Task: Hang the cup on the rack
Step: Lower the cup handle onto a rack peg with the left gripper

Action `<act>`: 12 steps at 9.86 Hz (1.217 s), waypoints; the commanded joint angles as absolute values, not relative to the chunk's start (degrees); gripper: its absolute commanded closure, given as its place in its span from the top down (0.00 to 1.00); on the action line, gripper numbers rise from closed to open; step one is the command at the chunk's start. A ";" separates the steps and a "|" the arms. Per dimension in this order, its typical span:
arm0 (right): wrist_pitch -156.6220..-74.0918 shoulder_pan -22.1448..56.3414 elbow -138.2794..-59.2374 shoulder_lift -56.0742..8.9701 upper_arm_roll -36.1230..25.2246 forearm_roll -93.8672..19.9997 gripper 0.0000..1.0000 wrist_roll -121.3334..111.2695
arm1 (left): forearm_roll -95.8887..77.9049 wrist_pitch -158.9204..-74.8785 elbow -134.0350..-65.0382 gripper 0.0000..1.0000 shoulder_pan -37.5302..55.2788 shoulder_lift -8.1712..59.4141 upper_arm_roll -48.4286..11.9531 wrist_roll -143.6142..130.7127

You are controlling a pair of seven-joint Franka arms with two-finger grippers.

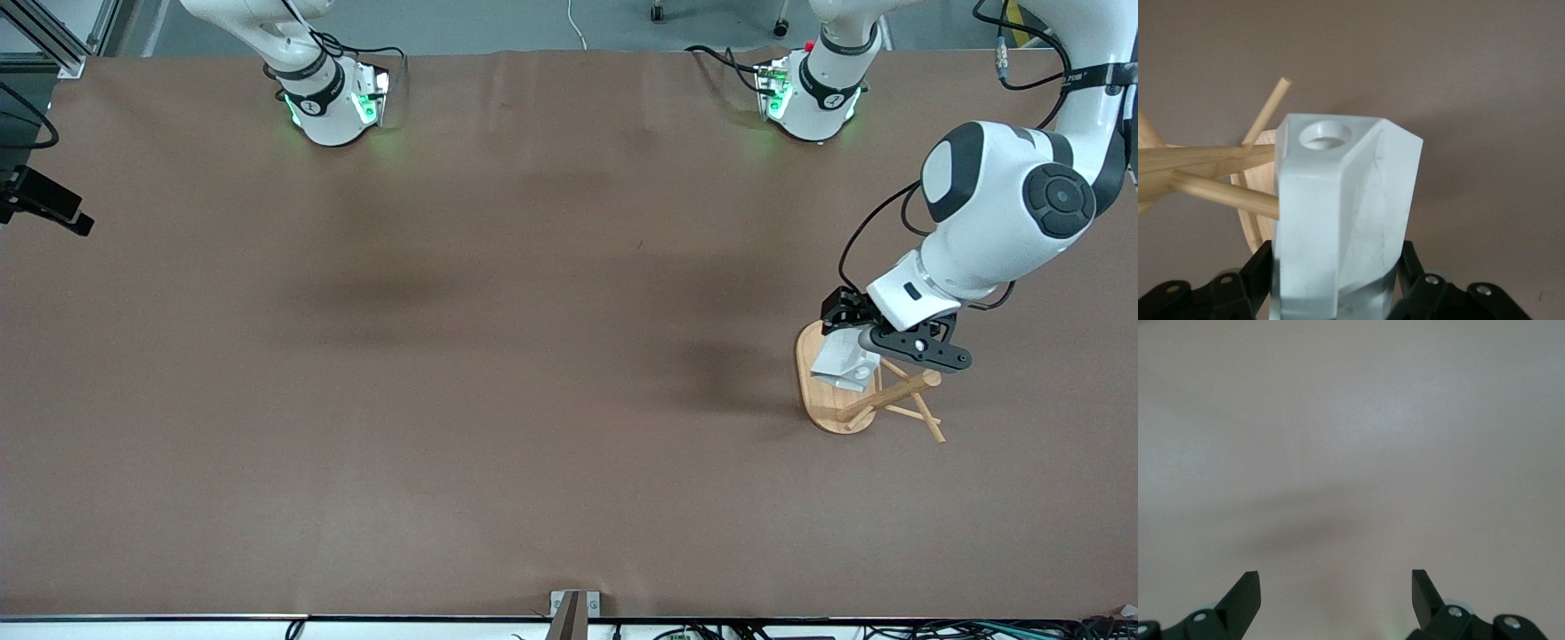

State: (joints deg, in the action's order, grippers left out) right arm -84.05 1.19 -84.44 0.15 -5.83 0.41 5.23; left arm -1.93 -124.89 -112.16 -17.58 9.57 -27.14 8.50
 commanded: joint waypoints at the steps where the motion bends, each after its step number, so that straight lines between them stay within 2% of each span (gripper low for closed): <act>1: -83.50 0.97 -83.58 -0.09 -5.80 0.79 1.00 5.10 | -2.37 -126.12 -112.32 0.00 -17.49 11.86 -26.72 10.55; 5: -83.50 0.97 -83.58 -0.09 -5.71 0.70 1.00 5.01 | -2.46 -127.18 -112.32 0.01 -17.49 12.83 -25.58 11.51; 6: -83.50 0.88 -83.58 -0.09 -5.71 0.70 1.00 4.84 | -2.46 -127.26 -112.24 0.11 -17.49 13.09 -25.58 11.51; 7: -83.50 0.79 -83.58 -0.09 -5.80 0.62 1.00 4.83 | -1.85 -127.18 -111.54 0.73 -17.49 13.18 -25.58 11.51; 8: -83.50 0.79 -83.58 -0.09 -5.80 0.62 1.00 4.83 | -1.76 -127.09 -111.53 1.00 -17.58 13.01 -25.58 11.51; 9: -83.41 0.79 -83.67 -0.09 -5.80 0.62 1.00 4.83 | -1.84 -126.65 -111.27 1.00 -17.58 12.14 -25.58 10.56; 12: -83.50 0.53 -83.67 -0.18 -5.80 0.70 1.00 4.83 | -1.85 -119.99 -111.18 1.00 -17.32 3.46 -25.66 3.97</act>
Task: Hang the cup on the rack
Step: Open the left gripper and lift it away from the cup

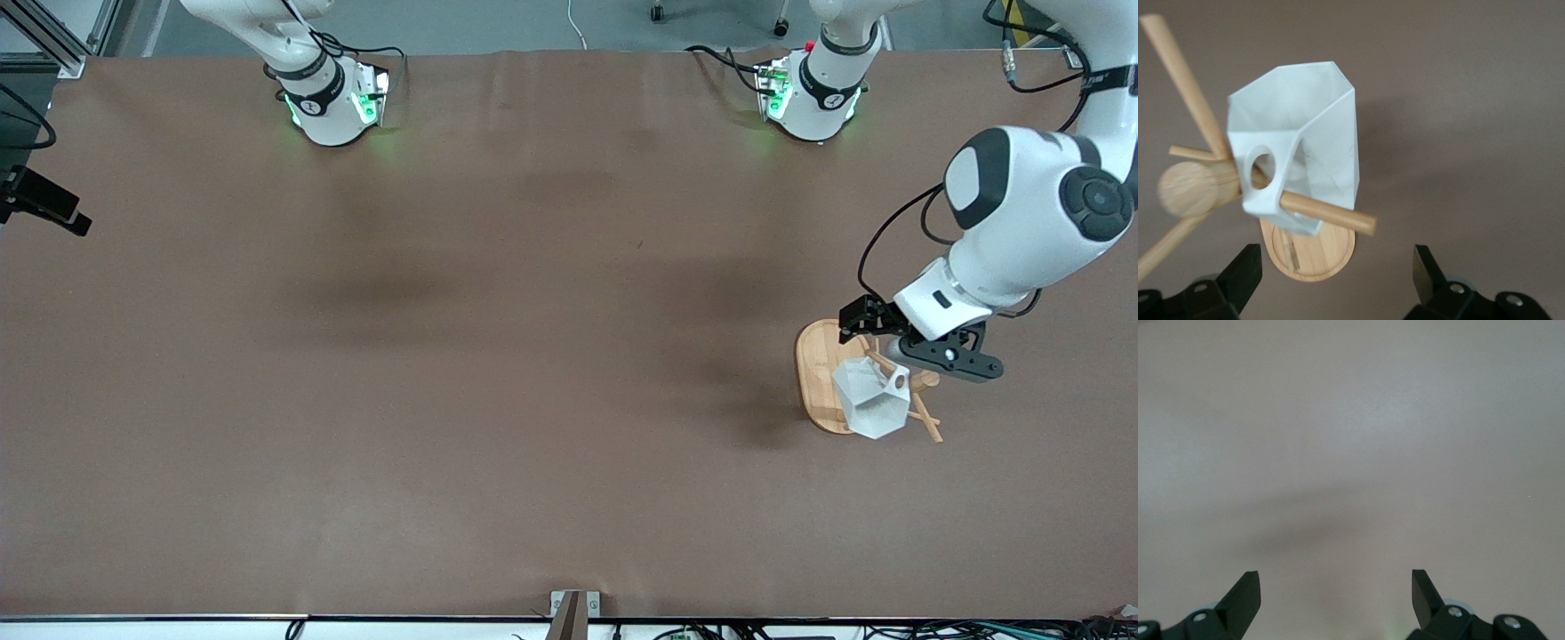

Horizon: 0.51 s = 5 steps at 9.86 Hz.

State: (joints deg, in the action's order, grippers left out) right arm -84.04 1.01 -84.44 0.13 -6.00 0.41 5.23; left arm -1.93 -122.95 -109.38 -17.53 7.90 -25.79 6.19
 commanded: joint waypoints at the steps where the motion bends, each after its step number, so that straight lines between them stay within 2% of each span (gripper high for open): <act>1: -83.50 0.53 -83.67 -0.18 -5.80 0.79 1.00 4.75 | -1.93 -116.75 -110.75 1.00 -17.40 0.38 -25.66 4.65; 2: -83.41 0.53 -83.58 -0.18 -5.80 0.97 1.00 4.57 | -1.93 -111.93 -108.39 1.00 -17.58 -1.30 -25.40 4.92; 5: -83.76 0.44 -83.15 -0.26 -5.80 1.32 1.00 4.57 | -2.64 -97.17 -101.36 1.00 -12.59 -4.38 -19.35 3.97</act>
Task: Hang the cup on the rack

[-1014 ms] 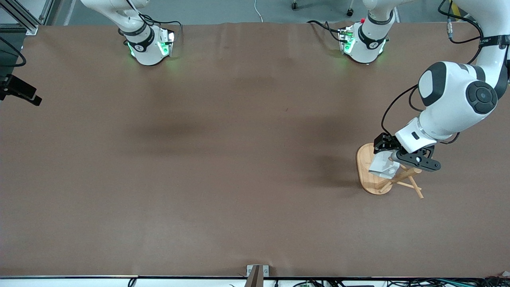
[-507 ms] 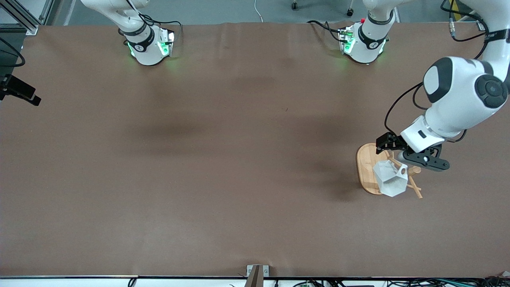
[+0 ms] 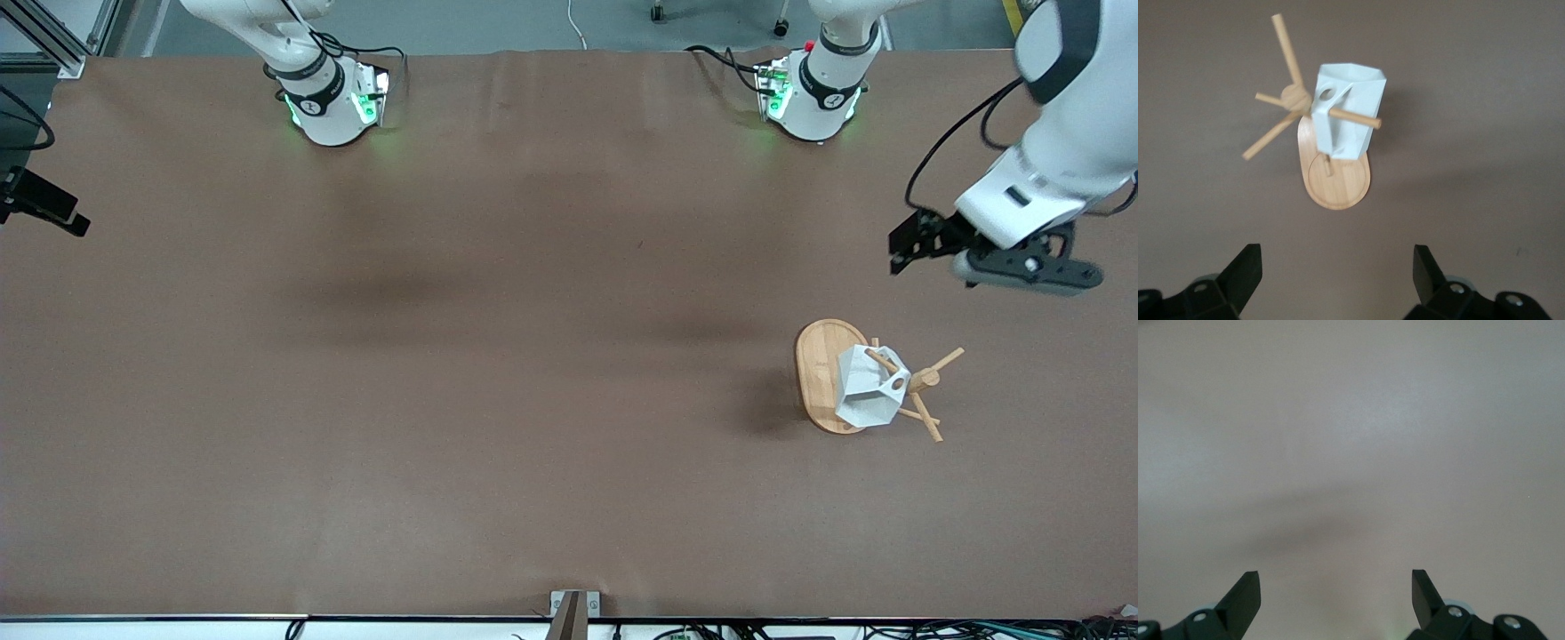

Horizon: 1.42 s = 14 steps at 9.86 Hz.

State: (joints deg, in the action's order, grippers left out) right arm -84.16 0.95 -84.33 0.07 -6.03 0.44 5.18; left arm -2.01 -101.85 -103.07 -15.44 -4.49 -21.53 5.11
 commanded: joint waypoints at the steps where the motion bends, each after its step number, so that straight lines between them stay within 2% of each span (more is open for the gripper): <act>1: -83.67 0.44 -83.14 -0.26 -5.80 1.14 1.00 4.66 | -2.03 -93.64 -98.90 1.00 -11.96 -5.09 -18.90 3.69; 4: -83.41 -1.49 -81.74 -0.26 -6.24 1.14 1.00 5.97 | -1.93 -89.05 -95.37 1.00 -4.95 -6.86 -10.40 3.43; 5: -82.97 -1.58 -81.22 -0.09 -6.41 1.32 1.00 7.54 | -2.02 -88.34 -94.32 1.00 -4.05 -6.86 -9.41 3.34; 8: -77.53 -5.70 -79.19 -0.09 -7.47 1.23 1.00 7.47 | -2.02 -87.19 -92.56 1.00 -3.78 -6.77 -9.23 3.34; 11: -74.10 -6.06 -79.19 0.09 -7.47 1.23 1.00 7.56 | -1.85 -85.35 -88.35 1.00 -3.87 -4.05 -9.40 3.87; 14: -70.75 -5.28 -79.10 0.18 -6.77 0.62 1.00 7.82 | -1.85 -85.17 -88.24 1.00 -3.96 -3.78 -9.40 3.96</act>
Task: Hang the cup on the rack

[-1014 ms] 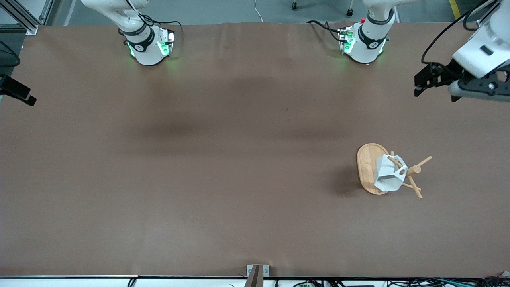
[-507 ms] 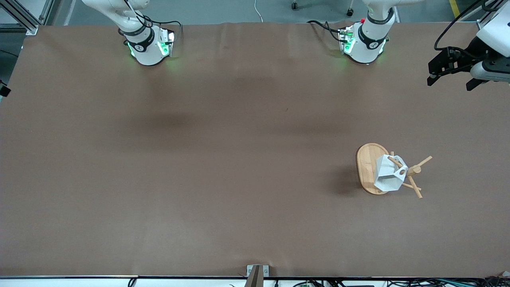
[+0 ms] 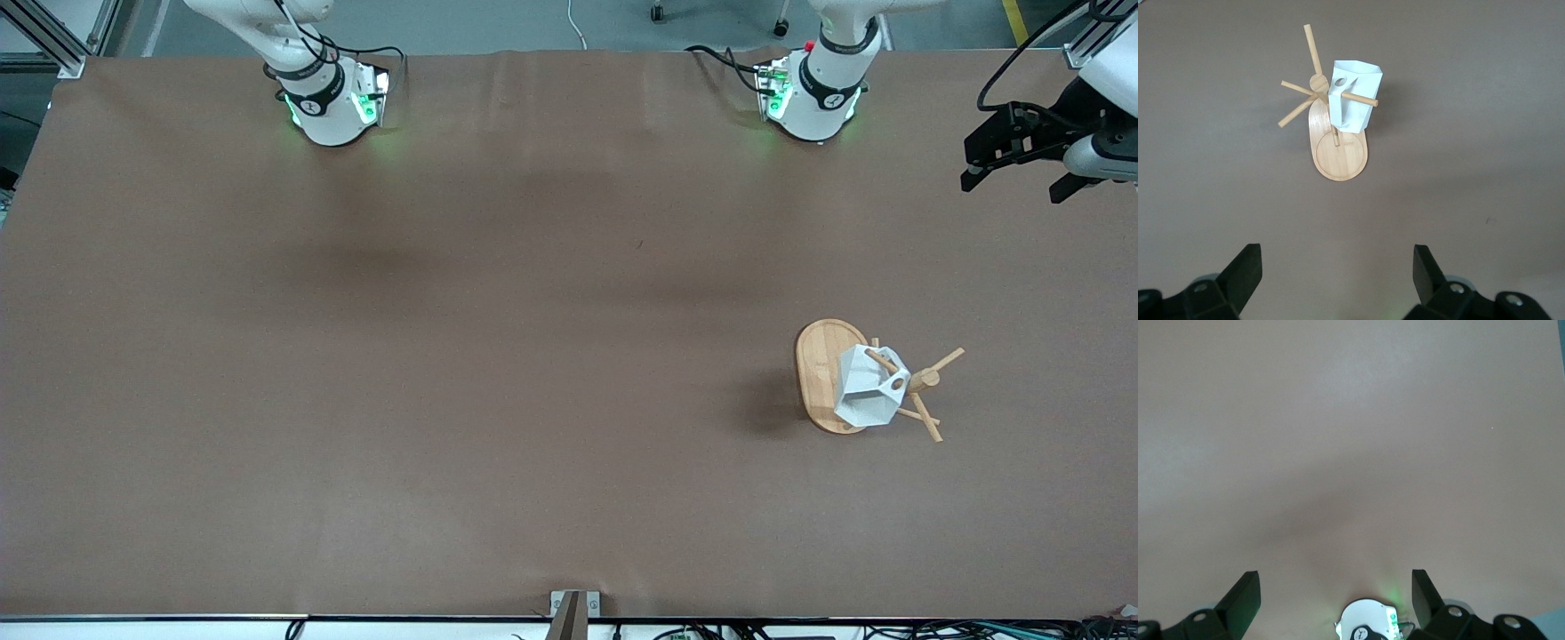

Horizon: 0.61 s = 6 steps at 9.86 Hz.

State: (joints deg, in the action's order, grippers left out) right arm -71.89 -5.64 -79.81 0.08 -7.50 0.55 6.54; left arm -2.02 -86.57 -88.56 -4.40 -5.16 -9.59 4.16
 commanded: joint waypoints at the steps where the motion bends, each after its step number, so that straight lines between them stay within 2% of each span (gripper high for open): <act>1: -70.49 -4.23 -79.10 0.44 -6.25 0.79 1.00 7.74 | -1.85 -85.17 -88.24 1.00 -4.04 -3.78 -9.40 4.04; 6: -70.31 -3.96 -76.03 0.26 -5.89 0.70 1.00 7.73 | -2.02 -85.17 -88.15 1.00 -4.31 -3.16 -9.14 4.30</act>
